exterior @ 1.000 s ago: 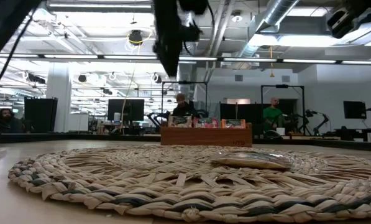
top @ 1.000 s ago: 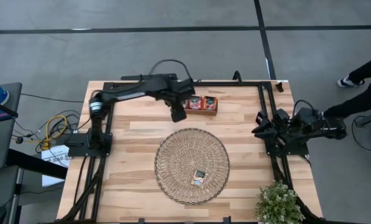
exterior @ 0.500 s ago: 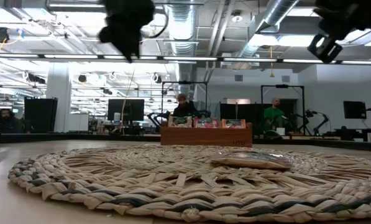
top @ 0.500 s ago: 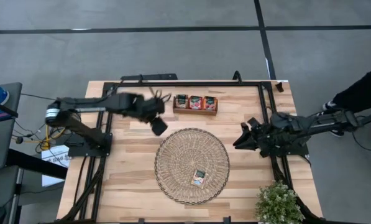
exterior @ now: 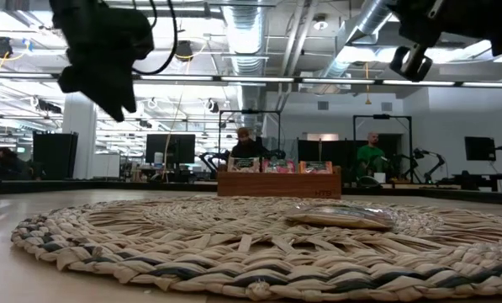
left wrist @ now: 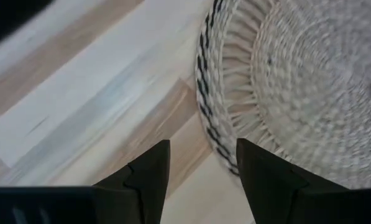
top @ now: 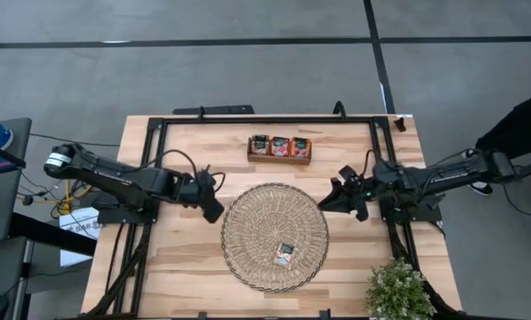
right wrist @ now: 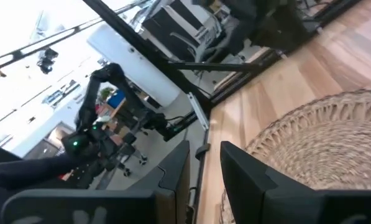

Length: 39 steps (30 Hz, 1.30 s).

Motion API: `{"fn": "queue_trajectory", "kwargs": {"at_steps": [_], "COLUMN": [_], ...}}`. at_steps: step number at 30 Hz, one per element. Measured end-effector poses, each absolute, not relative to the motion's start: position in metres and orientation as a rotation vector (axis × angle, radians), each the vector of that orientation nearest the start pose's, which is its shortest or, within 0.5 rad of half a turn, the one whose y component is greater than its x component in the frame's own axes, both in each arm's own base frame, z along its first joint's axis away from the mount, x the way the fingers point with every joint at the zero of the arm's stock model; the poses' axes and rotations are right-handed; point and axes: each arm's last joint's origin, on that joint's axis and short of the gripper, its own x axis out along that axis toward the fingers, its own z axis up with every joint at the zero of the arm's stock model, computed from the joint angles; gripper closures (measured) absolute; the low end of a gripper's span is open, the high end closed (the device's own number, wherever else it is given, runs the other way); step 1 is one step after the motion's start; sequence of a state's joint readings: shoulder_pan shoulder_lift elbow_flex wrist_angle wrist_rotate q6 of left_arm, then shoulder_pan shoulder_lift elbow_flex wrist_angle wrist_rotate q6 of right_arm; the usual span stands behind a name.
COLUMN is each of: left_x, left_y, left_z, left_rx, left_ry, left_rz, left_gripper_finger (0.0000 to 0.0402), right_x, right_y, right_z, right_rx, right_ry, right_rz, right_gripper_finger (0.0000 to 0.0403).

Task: Pick & Place Tea
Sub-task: Put the brown tea bag into the left section of the wooden organizer

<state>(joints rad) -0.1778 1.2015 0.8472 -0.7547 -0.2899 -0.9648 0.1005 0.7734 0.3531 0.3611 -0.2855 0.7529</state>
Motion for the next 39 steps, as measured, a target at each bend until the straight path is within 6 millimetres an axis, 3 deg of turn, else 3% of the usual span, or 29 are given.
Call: {"fn": "queue_trajectory", "kwargs": {"at_steps": [6, 10, 15, 20, 25, 33, 39], "left_x": [0.211, 0.209, 0.209, 0.209, 0.202, 0.169, 0.145], "left_y": [-0.034, -0.034, -0.034, -0.03, -0.024, -0.019, -0.016], "left_z": [0.227, 0.226, 0.226, 0.225, 0.215, 0.197, 0.211], "left_rx": [-0.594, -0.6, -0.569, -0.47, -0.444, -0.545, -0.506], "left_ry": [0.98, 1.004, 1.024, 1.05, 1.07, 0.89, 0.77], "left_rz": [0.587, 0.583, 0.548, 0.496, 0.471, 0.24, 0.161], "left_gripper_finger": [0.0225, 0.0225, 0.0225, 0.0225, 0.0225, 0.0225, 0.0225], "right_x": [0.182, 0.189, 0.209, 0.235, 0.262, 0.308, 0.34], "right_y": [0.024, 0.029, 0.048, 0.071, 0.085, 0.094, 0.085], "right_z": [0.226, 0.223, 0.244, 0.262, 0.262, 0.248, 0.242], "right_rx": [0.753, 0.65, 0.467, 0.269, 0.125, 0.183, 0.265], "right_ry": [0.265, 0.274, 0.276, 0.468, 0.695, 0.898, 0.978], "right_rz": [0.305, 0.358, 0.454, 0.49, 0.451, 0.388, 0.311], "right_gripper_finger": [0.0321, 0.0321, 0.0321, 0.0321, 0.0321, 0.0321, 0.0318]}}
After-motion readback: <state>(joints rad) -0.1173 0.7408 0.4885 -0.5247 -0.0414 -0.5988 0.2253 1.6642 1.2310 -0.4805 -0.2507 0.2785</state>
